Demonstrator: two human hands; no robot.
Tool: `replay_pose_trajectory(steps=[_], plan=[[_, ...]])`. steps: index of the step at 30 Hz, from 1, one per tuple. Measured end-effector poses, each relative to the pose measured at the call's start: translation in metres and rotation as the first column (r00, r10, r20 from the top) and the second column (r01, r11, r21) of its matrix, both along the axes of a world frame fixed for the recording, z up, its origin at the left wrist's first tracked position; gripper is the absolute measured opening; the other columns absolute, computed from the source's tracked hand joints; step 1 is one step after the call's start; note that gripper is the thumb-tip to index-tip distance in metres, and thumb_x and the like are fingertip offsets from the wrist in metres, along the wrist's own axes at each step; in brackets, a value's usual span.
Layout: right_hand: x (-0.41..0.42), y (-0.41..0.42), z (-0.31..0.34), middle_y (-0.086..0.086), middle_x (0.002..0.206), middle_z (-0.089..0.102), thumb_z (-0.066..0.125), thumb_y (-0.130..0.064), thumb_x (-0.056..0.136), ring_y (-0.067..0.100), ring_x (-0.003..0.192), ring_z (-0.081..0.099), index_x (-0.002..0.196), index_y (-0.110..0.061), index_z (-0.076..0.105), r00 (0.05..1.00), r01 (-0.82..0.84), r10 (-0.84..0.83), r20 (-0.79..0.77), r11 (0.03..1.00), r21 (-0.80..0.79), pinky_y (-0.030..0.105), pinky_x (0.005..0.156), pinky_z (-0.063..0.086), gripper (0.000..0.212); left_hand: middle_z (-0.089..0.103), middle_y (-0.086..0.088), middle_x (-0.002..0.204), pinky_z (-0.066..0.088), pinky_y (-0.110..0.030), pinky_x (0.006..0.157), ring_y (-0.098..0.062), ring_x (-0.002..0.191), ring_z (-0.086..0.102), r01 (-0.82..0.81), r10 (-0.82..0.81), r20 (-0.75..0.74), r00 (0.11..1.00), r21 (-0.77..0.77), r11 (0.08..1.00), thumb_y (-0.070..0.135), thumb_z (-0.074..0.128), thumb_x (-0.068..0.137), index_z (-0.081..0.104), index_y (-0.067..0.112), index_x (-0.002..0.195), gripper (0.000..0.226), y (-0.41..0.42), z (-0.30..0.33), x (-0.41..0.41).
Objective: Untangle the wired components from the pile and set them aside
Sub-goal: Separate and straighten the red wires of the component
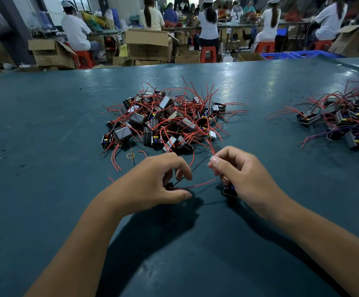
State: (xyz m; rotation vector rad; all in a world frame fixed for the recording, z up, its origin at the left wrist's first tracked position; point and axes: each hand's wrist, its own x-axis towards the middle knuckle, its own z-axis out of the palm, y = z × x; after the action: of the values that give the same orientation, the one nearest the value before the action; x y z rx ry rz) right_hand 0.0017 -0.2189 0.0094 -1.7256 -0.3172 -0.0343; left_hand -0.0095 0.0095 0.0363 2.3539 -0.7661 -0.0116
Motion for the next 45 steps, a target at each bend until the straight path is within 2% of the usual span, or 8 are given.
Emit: replay_pose_trajectory(steps=[8,12,17,23,26,34,40,45], plan=[[-0.004,-0.009,0.005,0.002,0.078,0.064,0.071,-0.042,0.077,0.016,0.073,0.055,0.085,-0.015,0.069,0.998,-0.066,0.066,0.01,0.998,-0.022,0.022,0.065,0.043,0.029,0.059,0.02,0.075,0.038,-0.01,0.059,-0.002,0.064,0.052,-0.076,0.075,-0.005,0.997,-0.058,0.995,0.02,0.072,0.091,0.064,0.03,0.085,0.014,0.001,-0.008,0.007],[-0.003,-0.014,0.005,-0.009,0.103,0.067,0.075,-0.027,0.084,0.013,0.094,0.064,0.078,-0.026,0.071,0.982,-0.013,0.062,0.179,0.965,-0.262,0.025,0.08,0.049,0.008,0.057,0.023,0.072,0.037,-0.011,0.055,-0.001,0.058,0.047,-0.114,0.111,-0.035,0.993,-0.103,0.988,0.025,0.069,0.094,0.062,0.03,0.085,0.012,0.006,-0.011,0.009],[-0.007,-0.014,0.009,-0.014,0.103,0.063,0.068,-0.031,0.092,0.005,0.093,0.059,0.083,-0.027,0.072,0.932,0.137,-0.01,0.361,0.934,-0.329,0.017,0.08,0.043,0.011,0.06,0.016,0.08,0.045,-0.028,0.06,-0.018,0.067,0.054,-0.103,0.098,-0.05,0.994,-0.106,0.989,0.027,0.067,0.095,0.061,0.035,0.093,0.011,0.004,-0.017,0.013],[-0.013,-0.019,0.016,-0.007,0.093,0.061,0.077,-0.021,0.085,0.01,0.082,0.057,0.093,-0.018,0.07,0.815,0.218,0.051,0.577,0.896,-0.387,0.028,0.077,0.048,0.011,0.06,0.007,0.074,0.042,-0.03,0.058,-0.008,0.061,0.047,-0.089,0.073,-0.098,0.993,-0.173,0.981,0.03,0.061,0.093,0.059,0.035,0.093,0.005,0.004,-0.023,0.015],[-0.014,-0.017,0.015,-0.004,0.085,0.06,0.08,-0.013,0.082,0.014,0.073,0.057,0.092,-0.014,0.07,0.795,0.197,0.11,0.597,0.883,-0.425,0.031,0.071,0.048,0.014,0.063,-0.002,0.083,0.049,-0.047,0.065,-0.031,0.072,0.053,-0.091,0.059,-0.137,0.989,-0.242,0.966,0.033,0.06,0.091,0.058,0.034,0.093,0.003,0.001,-0.023,0.014],[-0.013,-0.017,0.012,-0.011,0.071,0.065,0.075,-0.011,0.087,0.01,0.065,0.06,0.083,-0.021,0.07,0.847,0.166,0.107,0.521,0.878,-0.45,0.018,0.063,0.045,0.012,0.057,0.009,0.073,0.043,-0.028,0.062,-0.022,0.065,0.05,-0.068,0.062,-0.032,0.998,-0.259,0.964,0.038,0.057,0.096,0.062,0.031,0.092,0.009,-0.01,-0.022,0.012],[-0.007,-0.01,0.003,-0.001,0.071,0.073,0.07,-0.014,0.091,0.013,0.061,0.072,0.082,-0.02,0.071,0.977,0.1,-0.079,0.197,0.99,-0.1,0.021,0.057,0.054,0.011,0.062,0.011,0.073,0.042,-0.025,0.059,-0.02,0.061,0.049,-0.06,0.041,-0.066,0.997,-0.322,0.945,0.034,0.06,0.096,0.063,0.03,0.092,0.007,-0.013,-0.022,0.01],[-0.005,-0.006,-0.001,0.001,0.071,0.072,0.071,-0.016,0.091,0.012,0.058,0.067,0.083,-0.023,0.073,0.986,0.074,-0.066,0.153,0.996,-0.047,0.022,0.05,0.049,0.01,0.062,0.006,0.073,0.043,-0.026,0.058,-0.018,0.06,0.052,-0.089,0.08,-0.041,0.996,-0.33,0.94,0.034,0.06,0.095,0.064,0.029,0.092,0.007,-0.018,-0.022,0.007]])
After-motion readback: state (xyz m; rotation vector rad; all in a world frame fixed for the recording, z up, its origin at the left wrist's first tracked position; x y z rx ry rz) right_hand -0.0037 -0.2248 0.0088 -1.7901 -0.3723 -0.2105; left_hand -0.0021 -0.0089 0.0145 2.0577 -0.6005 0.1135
